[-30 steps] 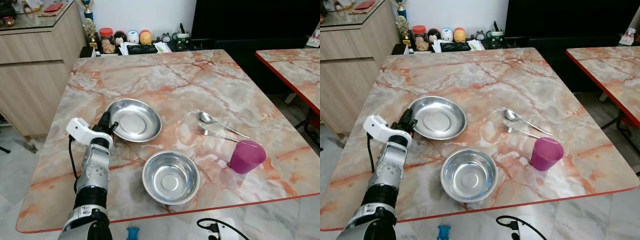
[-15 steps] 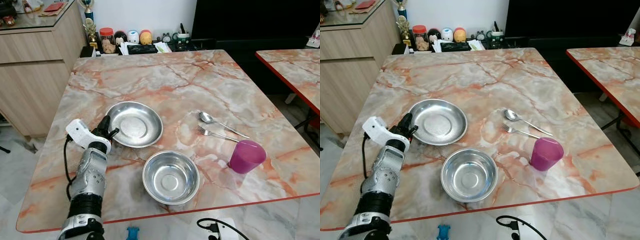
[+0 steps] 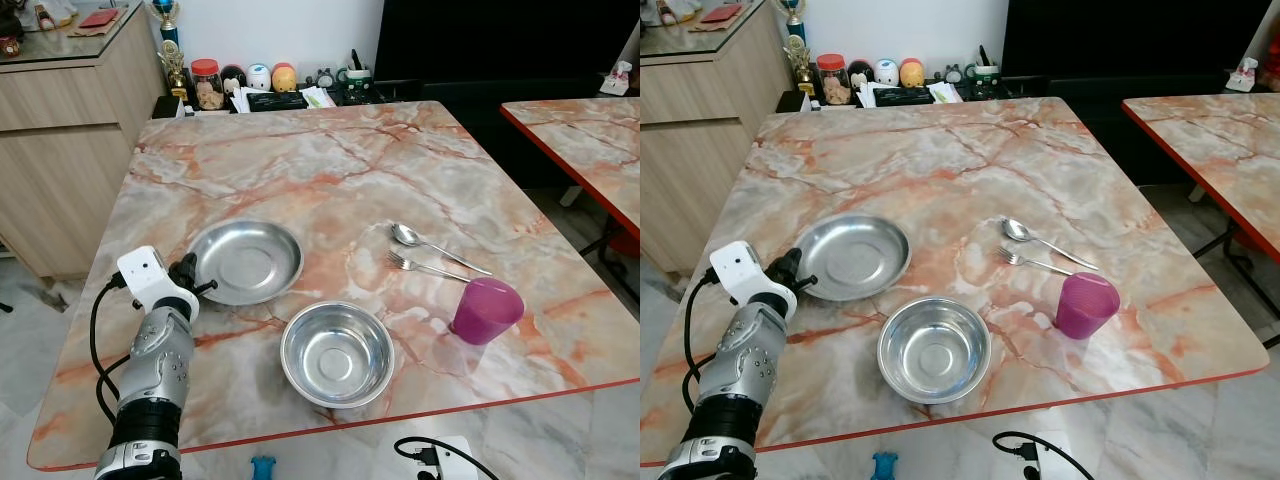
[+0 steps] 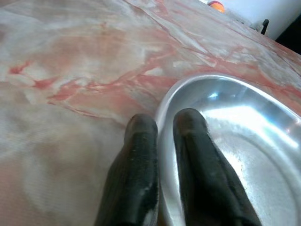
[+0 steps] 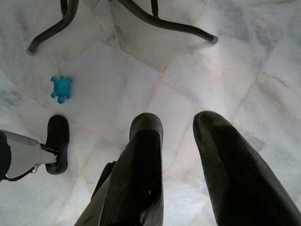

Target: Setting the table

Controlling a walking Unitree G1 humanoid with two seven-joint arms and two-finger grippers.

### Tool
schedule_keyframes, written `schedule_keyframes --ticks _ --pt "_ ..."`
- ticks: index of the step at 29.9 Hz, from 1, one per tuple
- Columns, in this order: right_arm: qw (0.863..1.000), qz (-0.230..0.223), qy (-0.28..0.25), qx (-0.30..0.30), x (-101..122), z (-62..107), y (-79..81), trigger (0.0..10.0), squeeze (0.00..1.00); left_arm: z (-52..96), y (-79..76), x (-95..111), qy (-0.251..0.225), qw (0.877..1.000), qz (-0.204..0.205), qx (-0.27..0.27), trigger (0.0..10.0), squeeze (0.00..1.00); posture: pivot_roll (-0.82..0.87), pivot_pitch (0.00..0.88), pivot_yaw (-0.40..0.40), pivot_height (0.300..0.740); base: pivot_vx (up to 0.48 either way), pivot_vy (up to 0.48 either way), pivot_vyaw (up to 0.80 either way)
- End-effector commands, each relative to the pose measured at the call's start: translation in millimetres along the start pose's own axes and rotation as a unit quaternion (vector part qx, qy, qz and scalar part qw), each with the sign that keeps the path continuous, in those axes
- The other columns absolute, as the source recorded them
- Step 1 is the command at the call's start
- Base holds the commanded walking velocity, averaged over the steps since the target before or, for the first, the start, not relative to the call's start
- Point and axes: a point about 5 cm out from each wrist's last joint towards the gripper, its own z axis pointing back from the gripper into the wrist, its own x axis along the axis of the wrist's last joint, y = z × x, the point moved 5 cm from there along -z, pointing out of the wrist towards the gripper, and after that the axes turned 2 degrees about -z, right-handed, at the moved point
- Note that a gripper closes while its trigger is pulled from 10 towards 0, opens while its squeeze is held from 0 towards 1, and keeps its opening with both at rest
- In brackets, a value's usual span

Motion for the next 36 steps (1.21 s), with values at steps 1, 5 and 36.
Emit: schedule_keyframes --ticks 1,5,36 --pt "1.0 0.0 0.005 -0.002 -2 0.3 -0.9 10.0 0.0 -0.3 -5.2 -5 0.012 1.0 -0.009 -0.003 10.0 1.0 0.12 0.0 -0.037 0.74 0.0 0.0 0.0" --pt "1.0 -0.001 0.005 -0.001 -2 0.3 -0.5 10.0 0.0 -0.4 -6.1 -6 0.015 1.0 -0.011 -0.003 10.0 1.0 0.12 0.0 -0.035 0.74 0.0 0.0 0.0" --pt "1.0 -0.004 0.004 -0.002 -2 0.1 0.0 10.0 0.0 -13.8 -18.5 2 0.031 0.991 -0.133 0.004 10.0 0.0 0.11 0.0 -0.029 0.74 0.0 0.0 0.0"
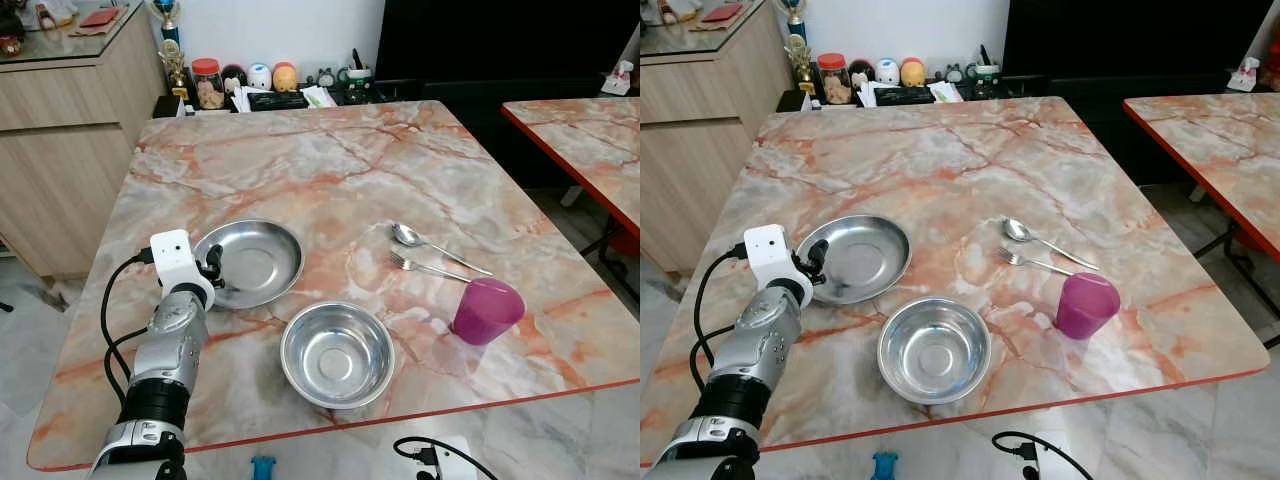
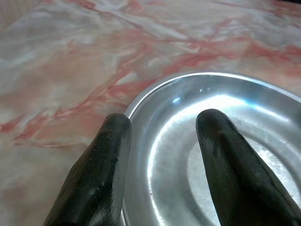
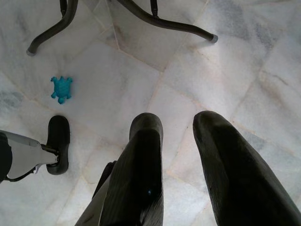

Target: Setting the table

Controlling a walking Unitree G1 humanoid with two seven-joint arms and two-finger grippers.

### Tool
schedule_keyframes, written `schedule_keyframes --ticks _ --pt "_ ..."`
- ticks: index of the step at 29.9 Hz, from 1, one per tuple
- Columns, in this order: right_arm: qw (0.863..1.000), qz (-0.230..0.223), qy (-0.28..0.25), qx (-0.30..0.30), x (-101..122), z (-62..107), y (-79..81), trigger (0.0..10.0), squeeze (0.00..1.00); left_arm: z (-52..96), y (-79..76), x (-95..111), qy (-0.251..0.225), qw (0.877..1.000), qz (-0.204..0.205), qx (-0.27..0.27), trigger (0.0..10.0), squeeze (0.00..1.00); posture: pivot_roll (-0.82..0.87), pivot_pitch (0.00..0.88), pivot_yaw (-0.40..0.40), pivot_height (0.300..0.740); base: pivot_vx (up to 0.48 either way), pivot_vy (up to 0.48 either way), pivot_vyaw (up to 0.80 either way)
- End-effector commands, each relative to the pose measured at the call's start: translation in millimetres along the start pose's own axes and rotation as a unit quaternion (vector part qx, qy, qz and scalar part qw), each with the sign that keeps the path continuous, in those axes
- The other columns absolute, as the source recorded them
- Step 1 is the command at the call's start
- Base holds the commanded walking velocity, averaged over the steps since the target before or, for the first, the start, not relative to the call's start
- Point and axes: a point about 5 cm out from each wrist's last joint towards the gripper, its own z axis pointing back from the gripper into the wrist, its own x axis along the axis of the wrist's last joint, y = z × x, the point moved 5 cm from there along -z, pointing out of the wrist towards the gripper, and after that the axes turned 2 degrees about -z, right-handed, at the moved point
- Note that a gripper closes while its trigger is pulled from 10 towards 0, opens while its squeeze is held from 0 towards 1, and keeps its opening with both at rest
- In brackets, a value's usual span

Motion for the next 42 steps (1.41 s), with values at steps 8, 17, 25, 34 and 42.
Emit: schedule_keyframes --ticks 8,17,25,34,42 --pt "1.0 0.0 0.004 -0.001 -1 0.1 -0.7 10.0 0.0 -1.8 20.9 -10 0.025 0.998 0.003 0.056 10.0 0.0 0.12 0.0 -0.031 0.74 0.0 0.0 0.0" --pt "1.0 0.0 0.004 -0.001 -1 0.1 -1.3 10.0 0.0 -2.1 14.3 -20 0.053 0.998 0.0 0.025 10.0 0.0 0.12 0.0 -0.032 0.74 0.0 0.0 0.0" --pt "1.0 0.0 0.004 -0.001 -1 0.1 -1.5 10.0 0.0 -1.8 9.2 -28 0.075 0.997 -0.016 0.008 10.0 0.0 0.12 0.0 -0.032 0.74 0.0 0.0 0.0" --pt "1.0 0.0 0.004 -0.001 -1 0.1 -1.3 10.0 0.0 -1.5 5.1 -32 0.085 0.996 -0.017 0.005 0.0 0.0 0.12 0.0 -0.03 0.74 0.0 0.0 0.0" --pt "1.0 0.001 0.004 -0.001 -1 0.1 -1.0 10.0 0.0 -2.4 6.1 -31 0.086 0.996 -0.017 0.008 0.0 0.0 0.12 0.0 -0.029 0.74 0.0 0.0 0.0"
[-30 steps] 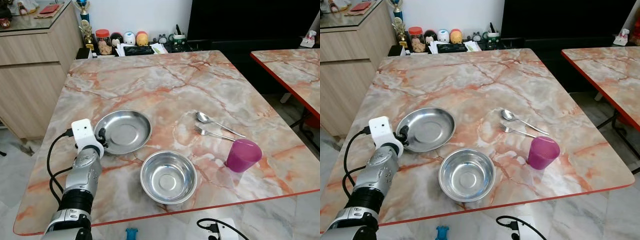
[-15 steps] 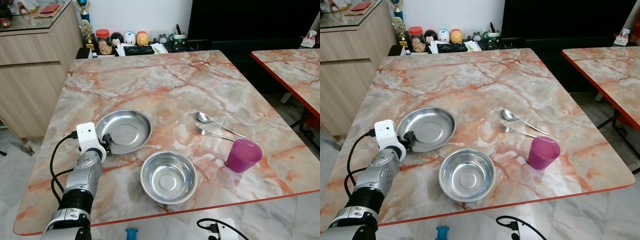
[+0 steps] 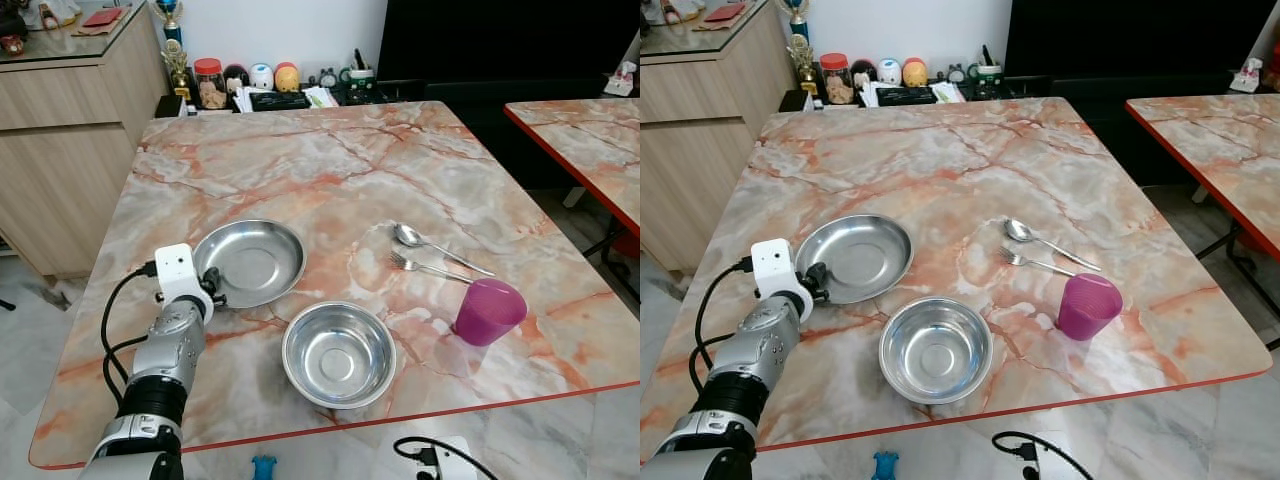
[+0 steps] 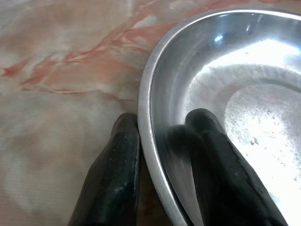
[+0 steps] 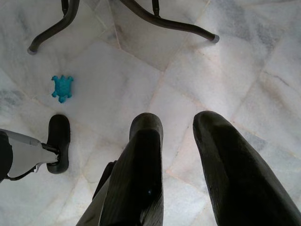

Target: Setting the table

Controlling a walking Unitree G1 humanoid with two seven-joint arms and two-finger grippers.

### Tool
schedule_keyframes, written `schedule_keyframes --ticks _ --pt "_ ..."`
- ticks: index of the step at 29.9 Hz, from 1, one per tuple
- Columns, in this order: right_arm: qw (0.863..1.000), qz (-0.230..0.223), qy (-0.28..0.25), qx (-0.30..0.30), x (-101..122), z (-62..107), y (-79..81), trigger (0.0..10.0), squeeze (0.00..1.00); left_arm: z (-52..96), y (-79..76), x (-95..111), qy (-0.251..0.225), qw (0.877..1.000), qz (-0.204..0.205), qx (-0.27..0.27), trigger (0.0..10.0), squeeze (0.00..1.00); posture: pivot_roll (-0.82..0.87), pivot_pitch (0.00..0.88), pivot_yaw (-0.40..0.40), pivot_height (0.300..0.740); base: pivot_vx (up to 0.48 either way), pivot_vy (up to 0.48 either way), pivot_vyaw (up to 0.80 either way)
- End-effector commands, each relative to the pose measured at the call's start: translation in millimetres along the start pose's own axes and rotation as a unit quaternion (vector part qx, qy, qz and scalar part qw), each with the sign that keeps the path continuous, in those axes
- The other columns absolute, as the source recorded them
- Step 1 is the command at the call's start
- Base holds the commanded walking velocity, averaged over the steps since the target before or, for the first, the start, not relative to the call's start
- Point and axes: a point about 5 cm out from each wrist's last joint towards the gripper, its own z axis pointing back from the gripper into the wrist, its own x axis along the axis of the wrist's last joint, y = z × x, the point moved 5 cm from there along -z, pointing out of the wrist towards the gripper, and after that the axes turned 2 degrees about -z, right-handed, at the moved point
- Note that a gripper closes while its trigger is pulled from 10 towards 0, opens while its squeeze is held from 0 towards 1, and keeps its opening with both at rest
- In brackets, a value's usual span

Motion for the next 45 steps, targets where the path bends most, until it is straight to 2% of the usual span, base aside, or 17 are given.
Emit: schedule_keyframes --ticks 1,3,13,21,23,26,27,28,30,34,40,45 --pt "1.0 0.001 0.002 -0.001 0 0.0 -0.9 10.0 0.0 -1.5 0.9 -3 0.012 1.0 -0.005 0.005 0.0 0.0 0.12 0.0 -0.029 0.74 0.0 0.0 0.0" --pt "1.0 0.001 0.002 -0.001 -1 0.1 -0.9 10.0 0.0 -2.0 6.8 -2 0.012 1.0 -0.003 0.017 0.0 0.0 0.12 0.0 -0.029 0.74 0.0 0.0 0.0" --pt "1.0 0.002 0.003 -0.001 -1 0.1 -0.8 10.0 0.0 -1.3 11.2 -1 0.007 1.0 0.005 0.029 0.0 0.0 0.12 0.0 -0.031 0.74 0.0 0.0 0.0" --pt "1.0 0.003 0.003 -0.001 -1 0.2 -1.3 10.0 0.0 -0.4 15.2 3 -0.008 0.999 0.027 0.04 0.0 0.0 0.12 0.0 -0.035 0.74 0.0 0.0 0.0" --pt "1.0 0.002 0.003 -0.002 -1 0.2 -1.6 10.0 0.0 0.5 15.6 4 -0.016 0.998 0.043 0.039 0.0 0.0 0.12 0.0 -0.036 0.74 0.0 0.0 0.0" --pt "1.0 0.002 0.003 -0.002 -1 0.3 -1.8 10.0 0.0 2.5 9.3 14 -0.048 0.994 0.096 0.012 0.0 0.0 0.12 0.0 -0.037 0.74 0.0 0.0 0.0" --pt "1.0 0.002 0.003 -0.002 -1 0.3 -1.9 10.0 0.0 4.0 6.3 20 -0.065 0.991 0.114 0.0 2.0 0.0 0.12 0.0 -0.037 0.74 0.0 0.0 0.0" --pt "1.0 0.002 0.004 -0.003 -2 0.4 -2.0 10.0 0.0 6.7 1.9 27 -0.089 0.986 0.141 -0.018 10.0 0.0 0.12 0.0 -0.039 0.74 0.0 0.0 0.0" --pt "1.0 0.001 0.004 -0.003 -2 0.4 -2.3 10.0 0.0 11.5 -3.7 37 -0.119 0.975 0.18 -0.045 10.0 0.0 0.12 0.0 -0.039 0.74 0.0 0.0 0.0" --pt "1.0 0.0 0.005 -0.004 -2 0.5 -2.5 10.0 0.0 18.6 -10.0 41 -0.135 0.958 0.242 -0.075 10.0 0.0 0.12 0.0 -0.04 0.74 0.0 0.0 0.0" --pt "1.0 0.0 0.004 -0.004 -2 0.4 -2.3 10.0 0.0 20.6 -14.2 35 -0.132 0.959 0.235 -0.082 10.0 0.0 0.12 0.0 -0.04 0.74 0.0 0.0 0.0" --pt "1.0 0.0 0.004 -0.004 -2 0.3 -2.2 10.0 0.0 22.3 -14.9 36 -0.135 0.955 0.249 -0.086 10.0 0.0 0.12 0.0 -0.039 0.74 0.0 0.0 0.0"
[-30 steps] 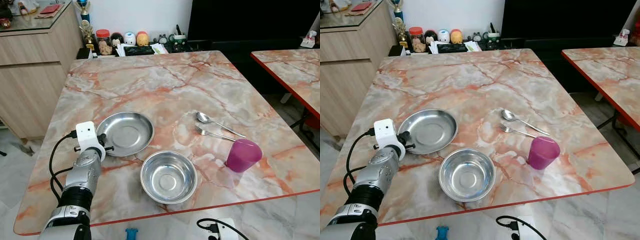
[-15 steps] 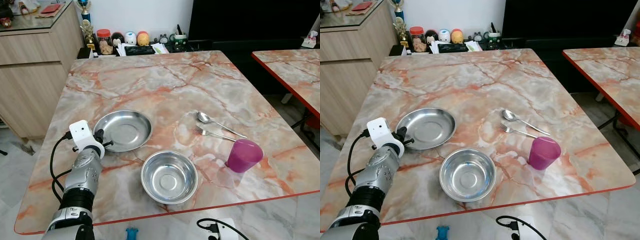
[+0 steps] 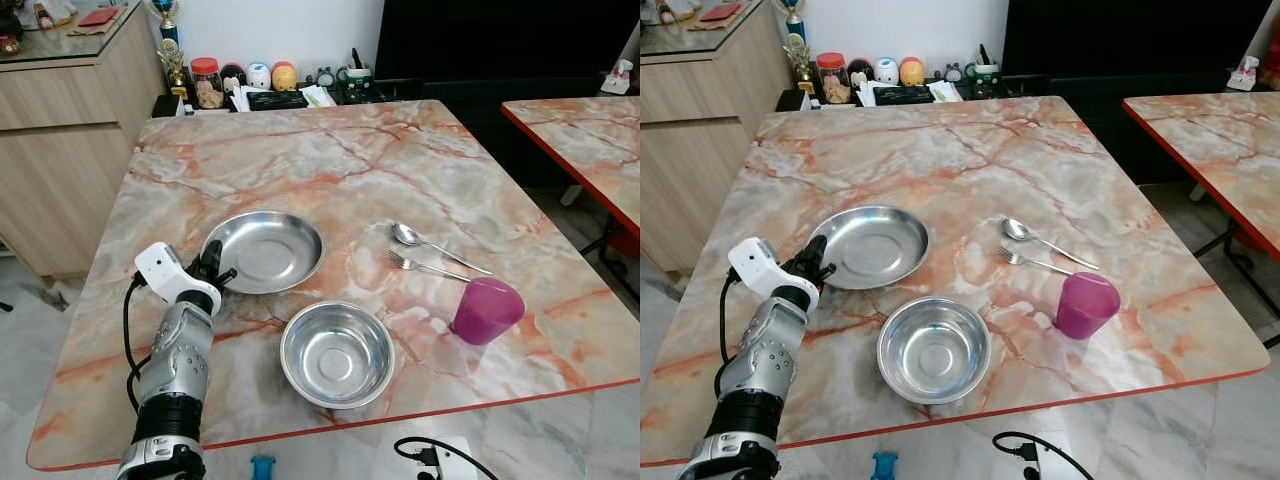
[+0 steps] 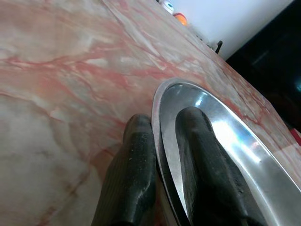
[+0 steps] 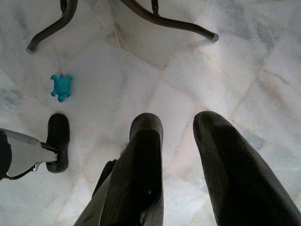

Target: Setting the table

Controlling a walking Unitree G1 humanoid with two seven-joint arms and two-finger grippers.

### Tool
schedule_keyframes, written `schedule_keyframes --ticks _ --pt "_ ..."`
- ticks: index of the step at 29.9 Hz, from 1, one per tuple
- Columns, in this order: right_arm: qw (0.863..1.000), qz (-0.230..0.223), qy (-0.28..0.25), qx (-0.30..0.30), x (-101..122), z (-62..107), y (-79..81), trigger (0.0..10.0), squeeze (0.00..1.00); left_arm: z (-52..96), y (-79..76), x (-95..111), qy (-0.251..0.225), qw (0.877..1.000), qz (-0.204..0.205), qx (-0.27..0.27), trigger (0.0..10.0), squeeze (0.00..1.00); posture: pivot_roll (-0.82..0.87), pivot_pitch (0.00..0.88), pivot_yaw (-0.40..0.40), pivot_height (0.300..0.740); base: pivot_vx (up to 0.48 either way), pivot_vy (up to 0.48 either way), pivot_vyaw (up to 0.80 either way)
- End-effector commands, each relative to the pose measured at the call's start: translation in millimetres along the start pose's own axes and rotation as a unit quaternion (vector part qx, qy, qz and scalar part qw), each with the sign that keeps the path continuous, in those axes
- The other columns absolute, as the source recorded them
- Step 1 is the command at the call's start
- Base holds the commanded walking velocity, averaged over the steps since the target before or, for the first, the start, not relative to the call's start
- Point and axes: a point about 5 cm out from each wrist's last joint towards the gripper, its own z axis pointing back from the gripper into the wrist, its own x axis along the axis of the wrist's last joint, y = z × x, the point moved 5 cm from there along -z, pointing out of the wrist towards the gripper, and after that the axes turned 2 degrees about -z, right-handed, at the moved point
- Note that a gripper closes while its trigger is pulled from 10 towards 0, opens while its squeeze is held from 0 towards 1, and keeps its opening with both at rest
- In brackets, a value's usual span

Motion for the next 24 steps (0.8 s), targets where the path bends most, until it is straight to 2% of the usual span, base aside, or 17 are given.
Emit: schedule_keyframes --ticks 1,5,14,24 --pt "1.0 0.0 0.003 -0.003 -1 0.3 -1.6 10.0 0.0 0.2 -5.5 9 -0.018 1.0 0.008 -0.013 10.0 0.0 0.12 0.0 -0.039 0.74 0.0 0.0 0.0" --pt "1.0 -0.003 0.003 -0.004 -2 0.5 -1.9 10.0 0.0 3.6 -15.8 25 -0.052 0.998 0.026 -0.039 10.0 0.0 0.11 0.0 -0.041 0.74 0.0 0.0 0.0" --pt "1.0 -0.014 0.005 -0.011 -4 1.0 -4.2 10.0 0.0 18.0 -26.6 48 -0.096 0.992 0.029 -0.071 10.0 0.0 0.12 0.0 -0.049 0.74 0.0 0.0 0.0" --pt "1.0 -0.023 0.004 -0.014 -5 1.2 -4.5 10.0 0.0 18.9 -35.6 53 -0.101 0.991 0.033 -0.08 10.0 0.0 0.12 0.0 -0.048 0.74 0.0 -0.456 0.0"
